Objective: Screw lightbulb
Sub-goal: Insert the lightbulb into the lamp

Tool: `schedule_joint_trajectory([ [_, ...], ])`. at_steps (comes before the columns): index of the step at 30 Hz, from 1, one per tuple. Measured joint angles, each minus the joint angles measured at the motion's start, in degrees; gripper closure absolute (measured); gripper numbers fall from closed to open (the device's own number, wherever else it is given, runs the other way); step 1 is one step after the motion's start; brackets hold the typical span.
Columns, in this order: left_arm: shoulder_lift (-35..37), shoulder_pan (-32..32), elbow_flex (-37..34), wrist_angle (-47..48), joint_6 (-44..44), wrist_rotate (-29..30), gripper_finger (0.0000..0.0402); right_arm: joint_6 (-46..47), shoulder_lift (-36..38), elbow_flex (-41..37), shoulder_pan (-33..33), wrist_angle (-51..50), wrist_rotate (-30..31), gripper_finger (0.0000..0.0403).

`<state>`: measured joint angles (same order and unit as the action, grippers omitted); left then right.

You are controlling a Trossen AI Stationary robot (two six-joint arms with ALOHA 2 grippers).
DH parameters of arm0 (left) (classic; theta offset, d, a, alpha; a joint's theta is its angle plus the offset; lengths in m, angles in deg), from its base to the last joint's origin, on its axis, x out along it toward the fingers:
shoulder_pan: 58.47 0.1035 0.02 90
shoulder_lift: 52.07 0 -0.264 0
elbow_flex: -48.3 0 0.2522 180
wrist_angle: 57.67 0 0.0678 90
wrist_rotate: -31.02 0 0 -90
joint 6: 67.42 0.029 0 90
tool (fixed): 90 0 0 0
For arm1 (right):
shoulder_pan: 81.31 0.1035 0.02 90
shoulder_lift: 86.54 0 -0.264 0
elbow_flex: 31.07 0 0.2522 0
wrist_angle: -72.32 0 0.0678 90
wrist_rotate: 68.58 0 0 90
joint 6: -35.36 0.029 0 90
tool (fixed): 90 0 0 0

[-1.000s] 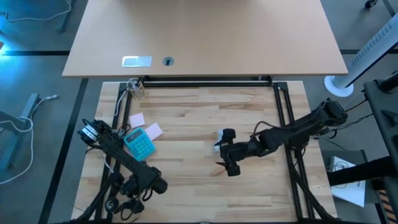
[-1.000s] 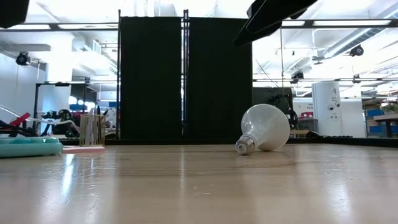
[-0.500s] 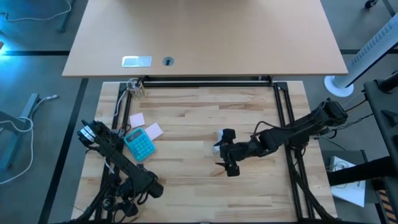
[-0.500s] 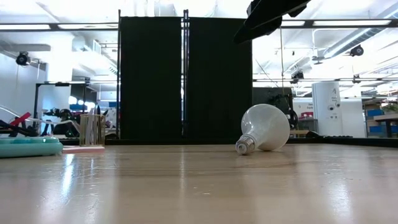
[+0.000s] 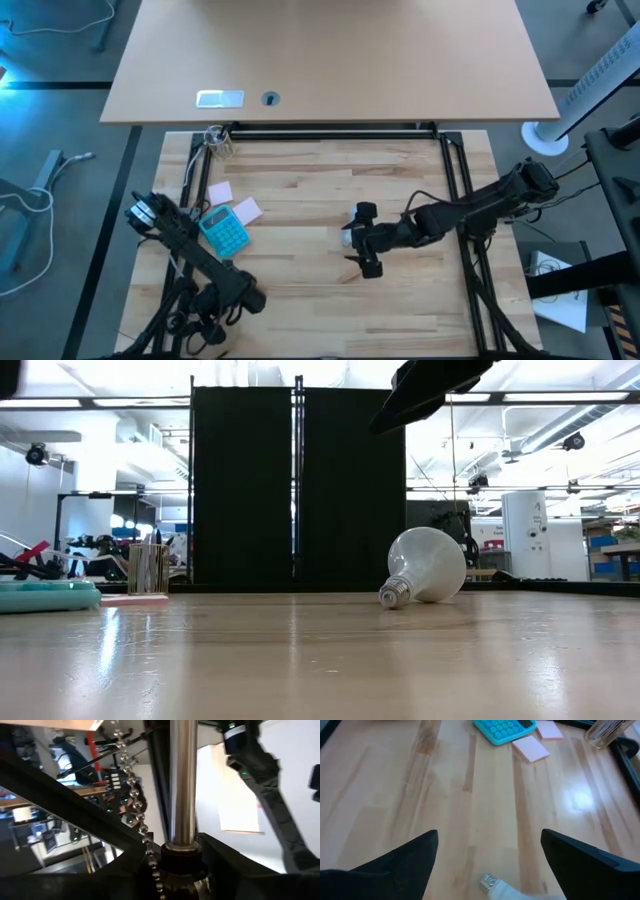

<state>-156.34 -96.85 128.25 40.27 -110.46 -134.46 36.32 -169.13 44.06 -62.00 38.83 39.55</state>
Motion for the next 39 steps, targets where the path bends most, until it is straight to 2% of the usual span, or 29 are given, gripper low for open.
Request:
schedule_joint_trajectory([
  [6, 0.3, 5.9, 0.0, 6.1, 5.9, 5.4, 0.0269, -4.1, 0.1, 0.0, -1.5, 0.9, 0.0, 0.0055],
  [14, 3.6, 17.9, 0.1, 5.6, 1.2, 8.3, 0.0268, -8.4, 0.1, 0.3, -2.5, 5.9, -0.3, 0.0055],
  [20, 5.0, 28.1, 0.7, 6.5, 2.8, 19.0, 0.0267, -9.7, 0.1, 0.3, -2.5, 7.7, -0.4, 0.0055],
  [23, 5.0, 31.9, 1.4, 7.3, 4.7, 22.3, 0.0267, -9.7, 0.1, 0.3, -2.5, 7.7, -0.5, 0.0055],
  [32, 4.9, 37.9, 1.6, 6.8, 5.9, 24.2, 0.0267, -9.1, 0.0, -0.3, -2.5, 7.6, -0.9, 0.0055],
  [39, 4.9, 42.7, 1.6, 5.2, 6.0, 25.3, 0.0268, -6.6, 0.0, -0.5, -2.4, 8.0, -7.8, 0.0055],
])
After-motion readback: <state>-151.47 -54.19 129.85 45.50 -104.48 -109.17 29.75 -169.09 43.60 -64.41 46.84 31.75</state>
